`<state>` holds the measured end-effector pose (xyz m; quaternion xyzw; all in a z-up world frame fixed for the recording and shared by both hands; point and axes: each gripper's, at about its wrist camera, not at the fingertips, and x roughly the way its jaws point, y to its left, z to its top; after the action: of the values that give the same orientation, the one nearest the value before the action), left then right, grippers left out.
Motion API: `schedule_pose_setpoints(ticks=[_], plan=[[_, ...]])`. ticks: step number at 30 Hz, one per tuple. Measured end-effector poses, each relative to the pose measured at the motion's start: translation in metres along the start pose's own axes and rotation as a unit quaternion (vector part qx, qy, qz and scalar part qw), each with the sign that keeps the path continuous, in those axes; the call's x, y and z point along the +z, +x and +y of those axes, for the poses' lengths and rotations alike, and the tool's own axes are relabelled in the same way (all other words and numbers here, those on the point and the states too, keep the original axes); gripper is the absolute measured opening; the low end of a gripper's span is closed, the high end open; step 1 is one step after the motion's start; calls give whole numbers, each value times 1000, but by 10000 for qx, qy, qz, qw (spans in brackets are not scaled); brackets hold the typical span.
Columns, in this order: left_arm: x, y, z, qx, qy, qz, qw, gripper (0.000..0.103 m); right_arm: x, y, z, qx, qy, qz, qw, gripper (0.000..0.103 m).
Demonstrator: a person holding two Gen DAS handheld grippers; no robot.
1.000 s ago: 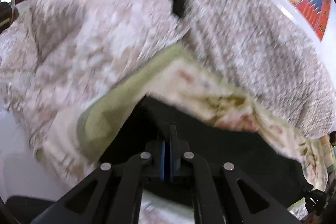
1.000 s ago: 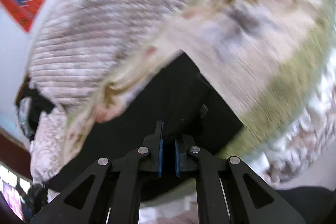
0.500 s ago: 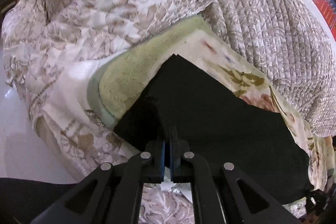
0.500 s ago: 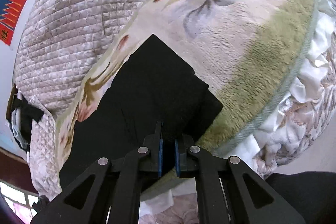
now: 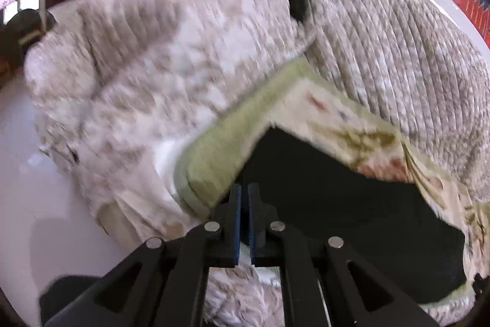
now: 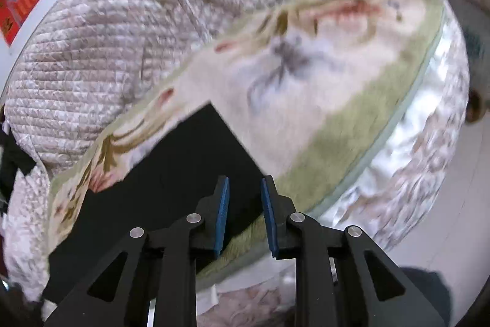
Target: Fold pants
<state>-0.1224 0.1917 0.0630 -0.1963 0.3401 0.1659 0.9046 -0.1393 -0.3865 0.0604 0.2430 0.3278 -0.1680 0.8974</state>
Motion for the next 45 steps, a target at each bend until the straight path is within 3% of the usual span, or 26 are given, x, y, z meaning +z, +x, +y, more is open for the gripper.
schedule_pose_setpoints(ticks=[3,6,9,12,14,16,18,21,23,27,32,37,42,45], plan=[[10,2,-14,-244,118,-64,9996,6,5,3,25,241,-590,-171,9978,25],[13,17,-40,-675,406,147,9968,6,4,25,58,782,-1263,192,9887,25],[11,36,-66,-947,725,372,9922,6,2,52,84,1036,-1747,510,9778,25],[6,58,-84,-1007,921,562,9891,6,0,72,92,984,-2003,737,9720,25],[2,77,-87,-757,953,870,9887,6,1,85,85,566,-1939,857,9756,25],[-3,88,-82,-690,882,1095,9877,6,6,81,76,607,-1673,763,9811,25],[-4,83,-85,-648,982,994,9881,6,8,74,78,326,-1778,559,9819,25],[-6,74,-100,-730,1228,823,9863,14,6,66,93,654,-1983,446,9769,25],[-10,70,-112,-887,1357,821,9834,24,-4,64,112,916,-2292,491,9678,25],[-27,64,-138,-1110,1759,826,9746,26,-40,62,147,1268,-2946,627,9451,25],[-49,60,-150,-1169,2083,902,9669,29,-77,57,165,1343,-3680,642,9178,25],[-57,57,-148,-1150,2116,801,9672,34,-87,67,159,1368,-3707,777,9153,27],[-62,57,-150,-1056,2213,676,9671,36,-93,67,160,1580,-3748,785,9102,47],[-65,56,-149,-1012,2252,616,9671,40,-101,64,163,1481,-3959,641,9040,49]])
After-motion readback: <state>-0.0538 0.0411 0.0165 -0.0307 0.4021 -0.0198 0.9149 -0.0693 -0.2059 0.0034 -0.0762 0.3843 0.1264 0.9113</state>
